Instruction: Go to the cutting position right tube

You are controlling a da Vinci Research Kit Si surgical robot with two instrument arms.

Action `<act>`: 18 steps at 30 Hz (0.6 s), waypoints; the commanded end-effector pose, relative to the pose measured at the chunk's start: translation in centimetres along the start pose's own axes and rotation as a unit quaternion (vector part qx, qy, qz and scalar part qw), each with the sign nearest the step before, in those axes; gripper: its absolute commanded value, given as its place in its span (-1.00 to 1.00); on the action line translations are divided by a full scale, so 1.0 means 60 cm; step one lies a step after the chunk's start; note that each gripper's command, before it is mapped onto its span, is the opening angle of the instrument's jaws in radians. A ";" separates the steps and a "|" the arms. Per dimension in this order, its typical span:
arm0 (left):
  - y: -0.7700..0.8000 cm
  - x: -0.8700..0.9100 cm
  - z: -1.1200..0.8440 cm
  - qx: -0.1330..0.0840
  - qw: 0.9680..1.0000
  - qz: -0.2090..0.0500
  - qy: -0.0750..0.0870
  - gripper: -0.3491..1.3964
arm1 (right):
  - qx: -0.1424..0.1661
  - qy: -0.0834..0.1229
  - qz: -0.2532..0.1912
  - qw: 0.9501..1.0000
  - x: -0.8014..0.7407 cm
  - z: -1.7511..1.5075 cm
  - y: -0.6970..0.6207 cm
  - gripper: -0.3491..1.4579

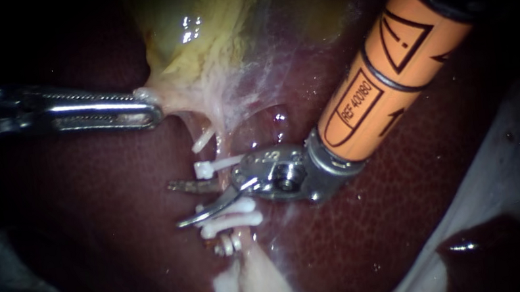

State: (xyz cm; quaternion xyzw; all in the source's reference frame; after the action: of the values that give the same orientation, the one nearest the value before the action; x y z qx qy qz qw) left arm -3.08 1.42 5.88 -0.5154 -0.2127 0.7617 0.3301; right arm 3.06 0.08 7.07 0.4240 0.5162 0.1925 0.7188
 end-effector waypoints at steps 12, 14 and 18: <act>0.0000 -0.0002 0.0000 0.000 1.000 0.000 0.000 -1.00 | 0.009 0.013 0.022 1.000 0.0031 -0.0011 -0.0027 0.96; 0.0000 -0.0002 0.0000 0.000 1.000 0.000 0.000 -1.00 | 0.010 0.013 0.022 1.000 0.0035 -0.0013 -0.0032 0.96; 0.0000 -0.0002 0.0000 0.000 1.000 0.000 0.000 -1.00 | 0.010 0.013 0.022 1.000 0.0035 -0.0013 -0.0034 0.96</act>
State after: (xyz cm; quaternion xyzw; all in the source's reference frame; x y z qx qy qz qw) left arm -3.07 1.41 5.89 -0.5154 -0.2124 0.7618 0.3300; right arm 3.05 0.15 6.77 0.4398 0.5178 0.2095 0.7032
